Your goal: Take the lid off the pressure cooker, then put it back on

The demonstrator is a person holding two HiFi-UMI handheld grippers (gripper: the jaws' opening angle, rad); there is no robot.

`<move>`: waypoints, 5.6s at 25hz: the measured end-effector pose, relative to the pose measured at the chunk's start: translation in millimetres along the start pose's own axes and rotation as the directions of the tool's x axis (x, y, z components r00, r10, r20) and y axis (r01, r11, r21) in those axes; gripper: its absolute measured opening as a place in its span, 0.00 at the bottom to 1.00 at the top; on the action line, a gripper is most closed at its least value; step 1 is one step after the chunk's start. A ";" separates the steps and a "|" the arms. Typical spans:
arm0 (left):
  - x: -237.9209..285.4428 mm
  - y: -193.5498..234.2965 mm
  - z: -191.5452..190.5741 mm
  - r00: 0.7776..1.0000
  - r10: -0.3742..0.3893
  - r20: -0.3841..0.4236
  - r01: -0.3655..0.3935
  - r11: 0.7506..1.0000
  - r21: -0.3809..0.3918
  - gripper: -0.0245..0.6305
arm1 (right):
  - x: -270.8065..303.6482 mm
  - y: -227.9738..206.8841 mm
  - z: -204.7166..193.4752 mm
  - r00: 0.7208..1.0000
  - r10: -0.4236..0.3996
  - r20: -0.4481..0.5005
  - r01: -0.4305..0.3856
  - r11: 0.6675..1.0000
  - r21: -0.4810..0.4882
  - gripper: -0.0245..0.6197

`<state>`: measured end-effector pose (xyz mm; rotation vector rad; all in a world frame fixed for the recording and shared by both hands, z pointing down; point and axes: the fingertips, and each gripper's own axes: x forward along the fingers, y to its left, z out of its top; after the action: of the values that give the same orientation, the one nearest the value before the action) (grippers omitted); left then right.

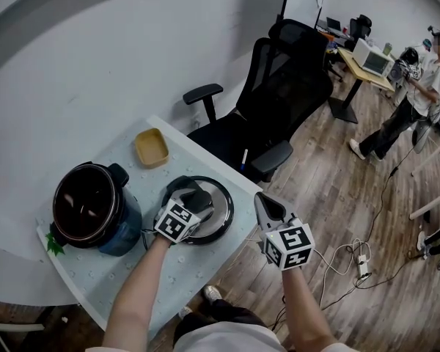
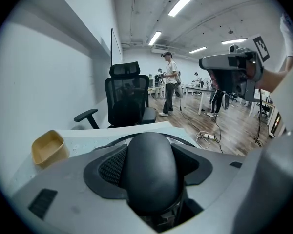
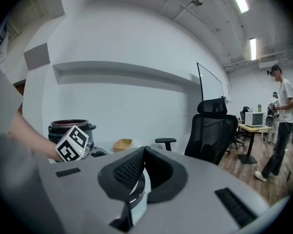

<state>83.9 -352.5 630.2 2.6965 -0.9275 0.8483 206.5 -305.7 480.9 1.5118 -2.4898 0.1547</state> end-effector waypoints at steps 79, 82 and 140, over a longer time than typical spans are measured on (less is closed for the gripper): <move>-218.6 -11.8 127.1 0.777 0.340 0.530 -0.279 0.941 -0.194 0.41 | 3.3 74.0 81.5 0.985 0.070 0.160 -0.062 0.997 -0.054 0.04; -216.3 -13.5 128.2 0.780 0.331 0.531 -0.276 0.943 -0.183 0.49 | 3.2 72.6 80.9 0.985 0.068 0.158 -0.060 0.997 -0.052 0.04; 13.2 1.4 -4.2 0.977 -0.068 -0.204 0.057 0.996 -0.062 0.59 | -1.5 -1.6 -14.9 0.999 -0.037 -0.007 0.038 0.995 0.091 0.04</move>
<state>89.6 -358.9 641.1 2.5172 -0.8037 1.0486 210.6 -302.1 494.9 1.5902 -2.4797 0.2692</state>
